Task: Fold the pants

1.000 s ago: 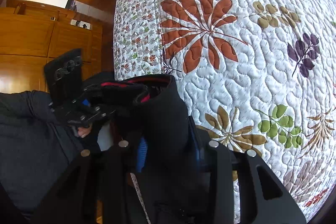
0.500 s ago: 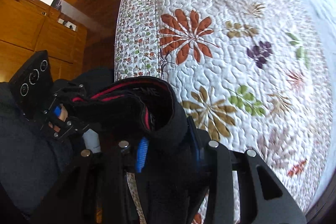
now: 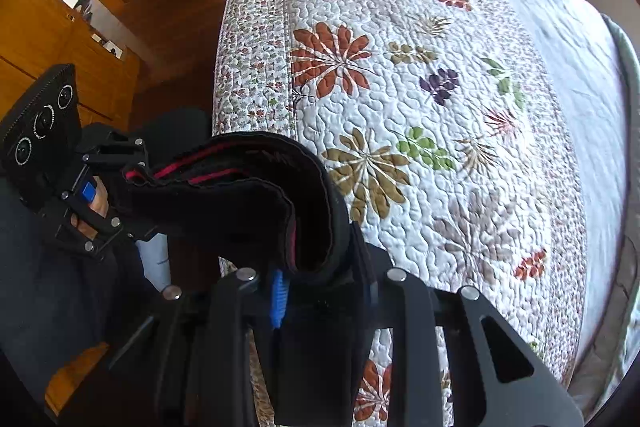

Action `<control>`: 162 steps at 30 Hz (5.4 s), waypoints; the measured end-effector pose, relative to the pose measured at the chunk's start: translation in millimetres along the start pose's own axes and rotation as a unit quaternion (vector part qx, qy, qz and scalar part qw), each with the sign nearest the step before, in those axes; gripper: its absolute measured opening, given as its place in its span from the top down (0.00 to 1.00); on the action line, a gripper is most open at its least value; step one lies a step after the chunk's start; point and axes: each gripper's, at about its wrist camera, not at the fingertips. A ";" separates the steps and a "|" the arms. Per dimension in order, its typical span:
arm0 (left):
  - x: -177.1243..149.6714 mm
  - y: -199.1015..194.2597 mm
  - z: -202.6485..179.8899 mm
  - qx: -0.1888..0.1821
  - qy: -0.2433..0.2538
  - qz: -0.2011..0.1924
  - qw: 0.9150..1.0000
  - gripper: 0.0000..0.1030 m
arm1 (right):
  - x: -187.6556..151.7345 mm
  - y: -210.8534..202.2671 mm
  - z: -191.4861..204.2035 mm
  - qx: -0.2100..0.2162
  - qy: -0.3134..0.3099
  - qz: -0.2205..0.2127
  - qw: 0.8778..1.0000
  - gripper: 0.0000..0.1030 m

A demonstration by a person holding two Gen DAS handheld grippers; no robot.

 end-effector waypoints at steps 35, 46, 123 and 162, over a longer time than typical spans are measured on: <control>-11.3 8.4 -121.4 -0.071 0.101 0.043 0.991 0.79 | -145.9 -73.3 31.5 -0.083 0.098 -0.058 0.990 0.77; -19.5 26.0 -146.6 -0.088 0.124 0.059 0.987 0.79 | -177.6 -75.5 29.7 -0.103 0.112 -0.057 0.987 0.77; -192.0 211.7 -244.4 -0.131 0.187 0.269 0.936 0.75 | -448.9 71.9 -16.7 -0.063 0.298 -0.065 0.950 0.73; -104.1 173.4 -20.6 -0.126 -0.080 0.194 0.970 0.25 | -428.8 69.0 41.1 -0.037 0.582 -0.273 0.765 0.85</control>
Point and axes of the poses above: each gripper's, at about its wrist camera, not at the fingertips, and y roughly the way its jaws point, z to its left, x to its top, and after that the axes turned 2 degrees about -z, right-handed
